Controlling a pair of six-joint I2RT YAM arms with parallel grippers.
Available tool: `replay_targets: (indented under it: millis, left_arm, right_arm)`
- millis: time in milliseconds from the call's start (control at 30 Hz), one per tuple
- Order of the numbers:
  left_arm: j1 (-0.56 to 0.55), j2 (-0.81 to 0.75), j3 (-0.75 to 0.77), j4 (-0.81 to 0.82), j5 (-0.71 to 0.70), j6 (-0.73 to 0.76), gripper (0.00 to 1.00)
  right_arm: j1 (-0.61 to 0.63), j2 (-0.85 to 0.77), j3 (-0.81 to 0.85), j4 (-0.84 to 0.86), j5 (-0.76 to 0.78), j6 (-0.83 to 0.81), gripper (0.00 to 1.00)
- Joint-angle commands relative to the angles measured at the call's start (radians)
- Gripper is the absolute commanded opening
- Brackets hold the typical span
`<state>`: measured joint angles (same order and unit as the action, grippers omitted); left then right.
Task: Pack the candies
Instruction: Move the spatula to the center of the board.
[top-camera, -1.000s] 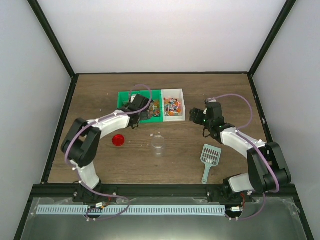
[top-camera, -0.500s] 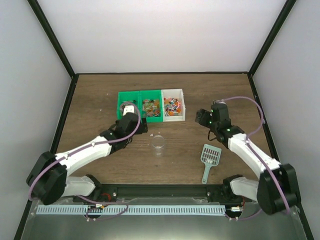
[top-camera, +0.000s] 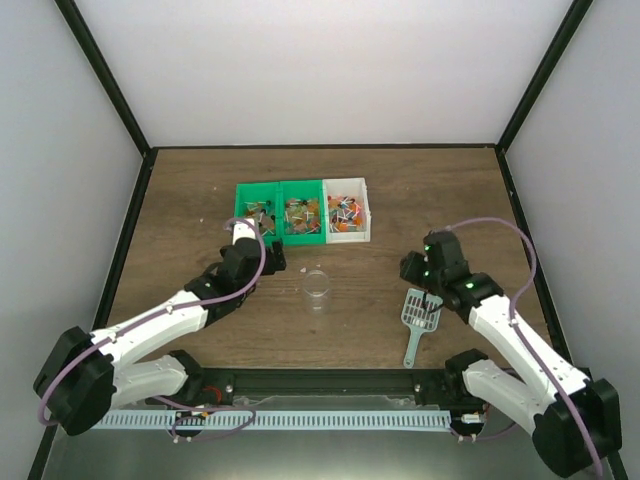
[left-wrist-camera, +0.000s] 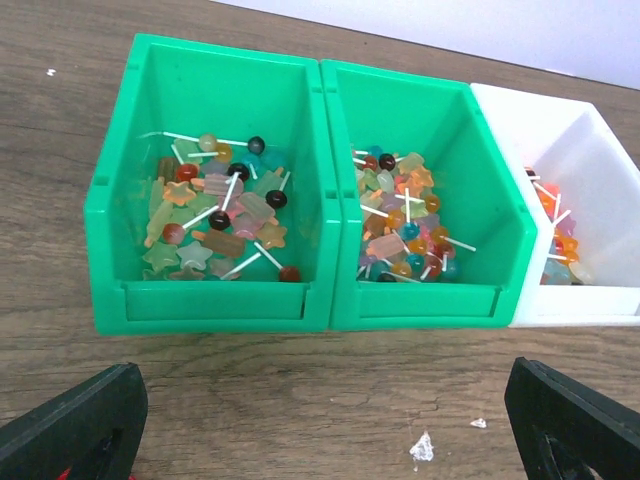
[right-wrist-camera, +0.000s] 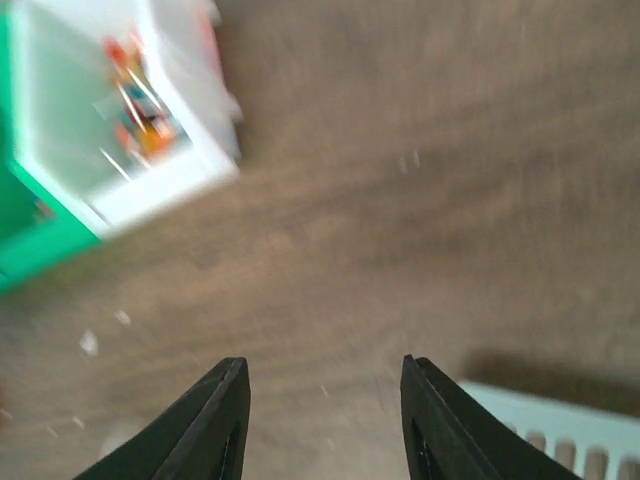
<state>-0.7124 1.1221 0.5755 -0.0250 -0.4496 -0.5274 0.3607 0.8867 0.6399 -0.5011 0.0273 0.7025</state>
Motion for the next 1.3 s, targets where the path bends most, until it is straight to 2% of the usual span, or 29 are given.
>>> replay_targets:
  millis: [0, 67, 167, 300, 500, 767, 967, 1267]
  left_arm:
    - [-0.003, -0.036, 0.016, 0.000, -0.059, -0.016, 1.00]
    - [-0.003, -0.052, 0.011, -0.004, -0.080, -0.021, 1.00]
    - [-0.004, -0.058, 0.010, -0.009, -0.077, -0.025, 1.00]
    - [-0.004, -0.043, 0.009, 0.000, -0.059, -0.034, 1.00]
    - [-0.004, 0.001, 0.021, -0.004, -0.047, -0.036, 1.00]
    - [-0.003, 0.015, 0.030, -0.012, -0.058, -0.030, 1.00]
    - [-0.002, 0.007, 0.030, -0.017, -0.072, -0.020, 1.00]
    - [-0.002, 0.030, 0.048, -0.027, -0.051, -0.010, 1.00]
  right_arm:
    - [0.092, 0.021, -0.047, -0.115, 0.053, 0.063, 0.44]
    - [0.116, 0.027, -0.050, -0.134, 0.080, 0.080, 0.44]
    - [0.151, 0.055, -0.057, -0.136, 0.090, 0.098, 0.52]
    - [0.173, 0.133, -0.071, -0.116, 0.115, 0.097, 0.53]
    - [0.173, 0.176, -0.070, -0.113, 0.171, 0.110, 0.45]
    - [0.173, 0.273, -0.084, -0.060, 0.187, 0.091, 0.29]
    - [0.173, 0.285, -0.089, -0.017, 0.199, 0.074, 0.29]
    - [0.172, 0.328, -0.099, 0.029, 0.205, 0.050, 0.21]
